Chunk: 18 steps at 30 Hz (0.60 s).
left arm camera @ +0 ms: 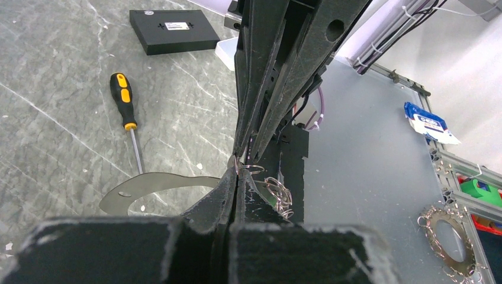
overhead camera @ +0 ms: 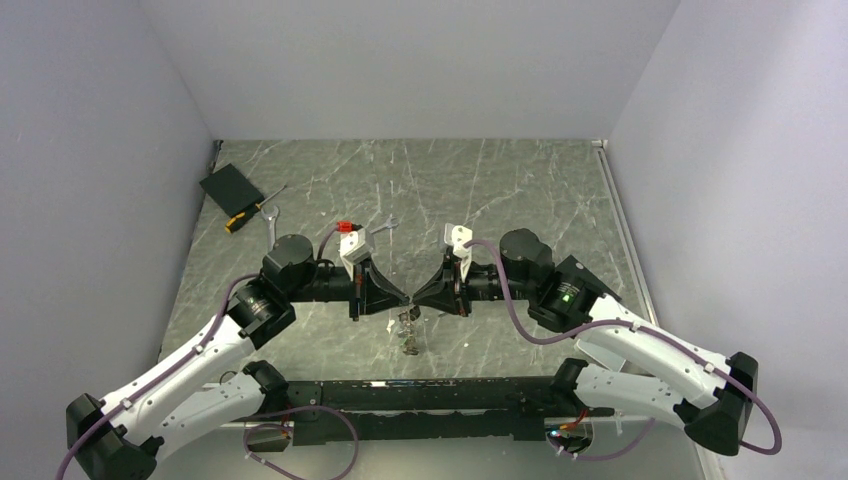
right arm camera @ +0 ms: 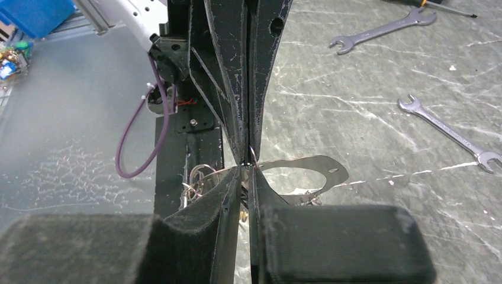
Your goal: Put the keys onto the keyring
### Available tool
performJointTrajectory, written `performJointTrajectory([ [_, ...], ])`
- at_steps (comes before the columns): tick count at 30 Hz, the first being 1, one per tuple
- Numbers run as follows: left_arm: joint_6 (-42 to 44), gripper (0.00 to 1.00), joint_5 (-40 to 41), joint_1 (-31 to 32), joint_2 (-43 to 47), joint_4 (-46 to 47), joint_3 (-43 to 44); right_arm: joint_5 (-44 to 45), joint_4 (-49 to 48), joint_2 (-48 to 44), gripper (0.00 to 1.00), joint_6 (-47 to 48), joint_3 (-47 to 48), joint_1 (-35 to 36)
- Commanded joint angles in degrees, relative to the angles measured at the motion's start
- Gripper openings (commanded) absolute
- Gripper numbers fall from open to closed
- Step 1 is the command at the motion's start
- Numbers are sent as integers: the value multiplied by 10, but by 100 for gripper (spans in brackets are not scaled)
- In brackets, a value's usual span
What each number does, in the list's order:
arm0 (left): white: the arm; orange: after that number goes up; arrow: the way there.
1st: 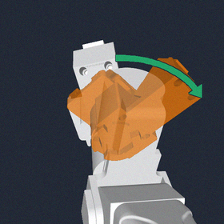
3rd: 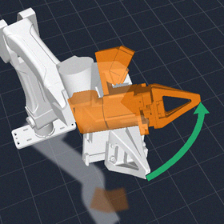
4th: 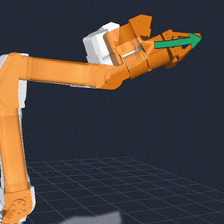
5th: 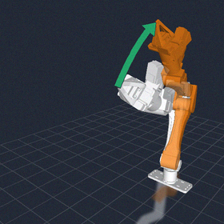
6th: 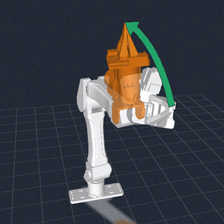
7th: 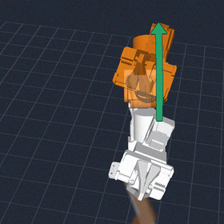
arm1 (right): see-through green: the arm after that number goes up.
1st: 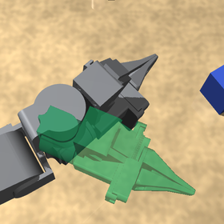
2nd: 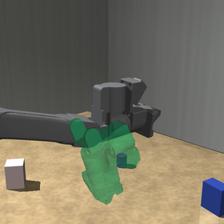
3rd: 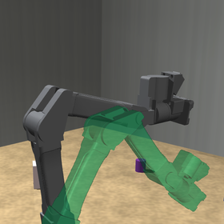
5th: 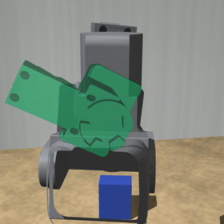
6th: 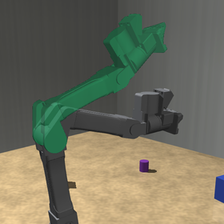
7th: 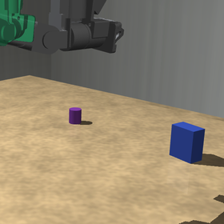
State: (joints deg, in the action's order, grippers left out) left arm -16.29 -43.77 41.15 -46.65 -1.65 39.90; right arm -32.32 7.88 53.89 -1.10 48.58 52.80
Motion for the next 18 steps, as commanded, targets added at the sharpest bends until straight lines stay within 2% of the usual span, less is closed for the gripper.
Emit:
performJointTrajectory([
  [1, -3, 0, -23, 1, 14, 46, 5, -20, -39, 6, 14, -3, 20, -1],
  [9, -2, 0, -19, 1, 14, 42, 5, -34, -41, 4, 21, -5, 18, -1],
  [18, -3, 0, -20, 0, 15, 48, 4, -48, -49, 0, 20, -7, 11, 0],
])
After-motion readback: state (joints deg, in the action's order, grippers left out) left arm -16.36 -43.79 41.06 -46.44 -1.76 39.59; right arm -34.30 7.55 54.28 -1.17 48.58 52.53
